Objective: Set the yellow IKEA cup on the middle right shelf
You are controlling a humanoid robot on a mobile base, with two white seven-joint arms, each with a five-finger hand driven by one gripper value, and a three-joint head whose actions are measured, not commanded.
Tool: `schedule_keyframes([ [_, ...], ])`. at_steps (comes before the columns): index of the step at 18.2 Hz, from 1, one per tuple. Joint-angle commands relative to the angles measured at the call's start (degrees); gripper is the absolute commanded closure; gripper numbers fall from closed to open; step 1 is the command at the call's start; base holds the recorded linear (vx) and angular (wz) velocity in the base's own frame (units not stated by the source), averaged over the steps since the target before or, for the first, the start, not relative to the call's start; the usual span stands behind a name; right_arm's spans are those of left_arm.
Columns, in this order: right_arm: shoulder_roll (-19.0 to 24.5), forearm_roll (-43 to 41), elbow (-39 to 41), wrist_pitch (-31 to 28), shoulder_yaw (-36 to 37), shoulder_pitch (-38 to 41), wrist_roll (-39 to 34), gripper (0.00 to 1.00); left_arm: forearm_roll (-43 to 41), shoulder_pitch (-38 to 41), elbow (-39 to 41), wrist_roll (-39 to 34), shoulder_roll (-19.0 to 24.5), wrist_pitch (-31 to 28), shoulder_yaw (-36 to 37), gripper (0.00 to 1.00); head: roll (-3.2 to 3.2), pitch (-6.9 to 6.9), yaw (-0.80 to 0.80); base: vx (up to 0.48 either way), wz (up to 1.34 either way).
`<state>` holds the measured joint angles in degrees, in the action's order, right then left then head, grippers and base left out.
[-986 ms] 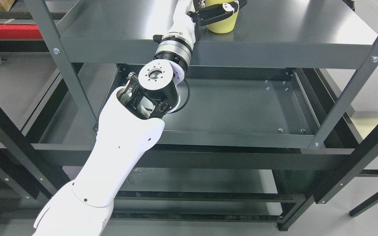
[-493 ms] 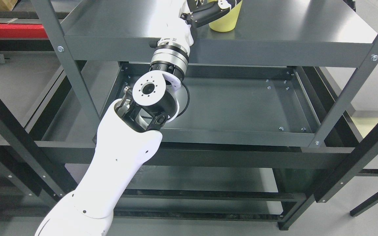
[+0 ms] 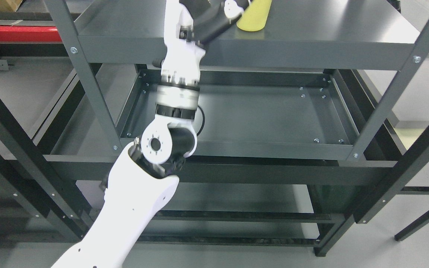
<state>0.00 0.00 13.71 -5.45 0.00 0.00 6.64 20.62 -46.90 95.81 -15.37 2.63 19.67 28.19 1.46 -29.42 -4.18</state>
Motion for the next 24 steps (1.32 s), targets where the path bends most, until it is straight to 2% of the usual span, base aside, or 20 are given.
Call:
schedule_keyframes([
  [1,-1.0,-1.41,0.0,0.09,-0.97,0.79,0.04,0.01,-4.18,10.32,-0.97,8.77,6.69,11.18,3.45,0.01,0.0,0.0,0.0,-0.075,-0.08],
  [6,-1.0,-1.41,0.0,0.09,-0.97,0.79,0.04,0.01,-4.18,20.51,-4.92,8.87,8.27,9.78,1.61,0.01,0.0,0.0,0.0,-0.085,-0.09],
  [11,-1.0,-1.41,0.0,0.09,-0.97,0.79,0.04,0.0,-4.18,33.26,-7.38,8.95,7.04,0.12,-3.84,0.02,0.0,0.0,0.0,-0.099,0.1],
  [18,-1.0,-1.41,0.09,0.09,-0.97,0.79,0.04,0.01,-4.18,36.79,-8.45,8.87,6.34,-7.27,-9.64,0.02,0.0,0.0,0.0,-0.152,0.21],
  [19,-1.0,-1.41,0.0,0.09,-1.05,0.79,0.04,0.01,-4.18,37.23,-8.45,8.78,5.55,-8.41,-10.61,0.02,0.0,0.0,0.0,-0.181,0.11],
  [22,-1.0,-1.41,0.0,0.09,-0.97,0.79,0.04,0.01,-4.36,38.02,-8.27,8.6,-0.59,-12.98,-13.94,0.02,0.0,0.0,0.0,-0.163,0.02],
  [24,-1.0,-1.41,0.0,0.09,-1.05,0.79,0.04,0.01,-6.71,38.2,-8.27,8.6,-1.48,-14.57,-15.18,0.01,0.0,0.0,0.0,-0.115,-0.1],
])
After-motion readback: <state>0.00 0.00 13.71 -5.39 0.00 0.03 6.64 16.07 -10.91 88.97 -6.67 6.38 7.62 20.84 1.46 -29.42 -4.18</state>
